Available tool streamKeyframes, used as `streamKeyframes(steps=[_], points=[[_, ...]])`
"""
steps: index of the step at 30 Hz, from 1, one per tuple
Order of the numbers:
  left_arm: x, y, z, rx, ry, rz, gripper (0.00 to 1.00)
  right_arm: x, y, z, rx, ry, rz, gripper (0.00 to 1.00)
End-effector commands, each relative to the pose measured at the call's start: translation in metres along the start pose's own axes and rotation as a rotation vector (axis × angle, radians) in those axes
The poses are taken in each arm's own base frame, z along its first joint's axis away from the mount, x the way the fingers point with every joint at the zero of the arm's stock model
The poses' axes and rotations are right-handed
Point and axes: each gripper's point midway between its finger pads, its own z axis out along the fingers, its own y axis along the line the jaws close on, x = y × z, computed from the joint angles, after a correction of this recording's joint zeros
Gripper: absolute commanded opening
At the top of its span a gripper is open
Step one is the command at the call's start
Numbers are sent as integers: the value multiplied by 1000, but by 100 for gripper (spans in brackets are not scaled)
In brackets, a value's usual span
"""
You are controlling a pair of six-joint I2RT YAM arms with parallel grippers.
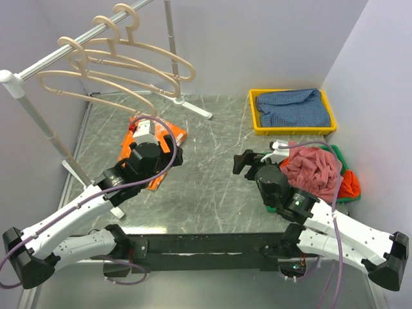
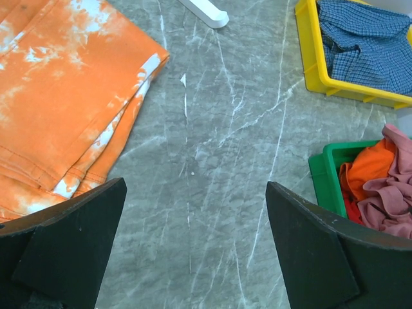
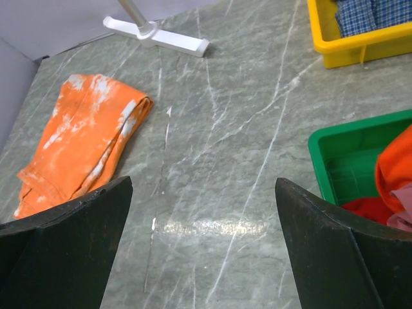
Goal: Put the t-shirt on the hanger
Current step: Pick up the T-shirt and place it in the bin.
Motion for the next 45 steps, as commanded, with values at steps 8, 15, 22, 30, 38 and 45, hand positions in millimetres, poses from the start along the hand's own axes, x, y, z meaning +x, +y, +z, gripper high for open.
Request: streamKeyframes(steps=[8, 15, 22, 30, 38, 45], points=[[-13, -16, -10, 73, 4, 15, 96, -33, -17, 1, 168, -31, 51, 100], [-6, -20, -10, 78, 56, 27, 96, -62, -93, 0, 487, 7, 138, 100], [-8, -31, -12, 119, 76, 29, 96, -71, -176, -22, 762, -50, 188, 99], [-15, -32, -17, 105, 83, 65, 97, -96, -204, -36, 921, -72, 136, 100], [-19, -25, -21, 95, 58, 67, 96, -15, -229, -13, 917, 88, 201, 100], [-19, -16, -30, 88, 51, 38, 96, -34, -218, -12, 827, 42, 260, 4]])
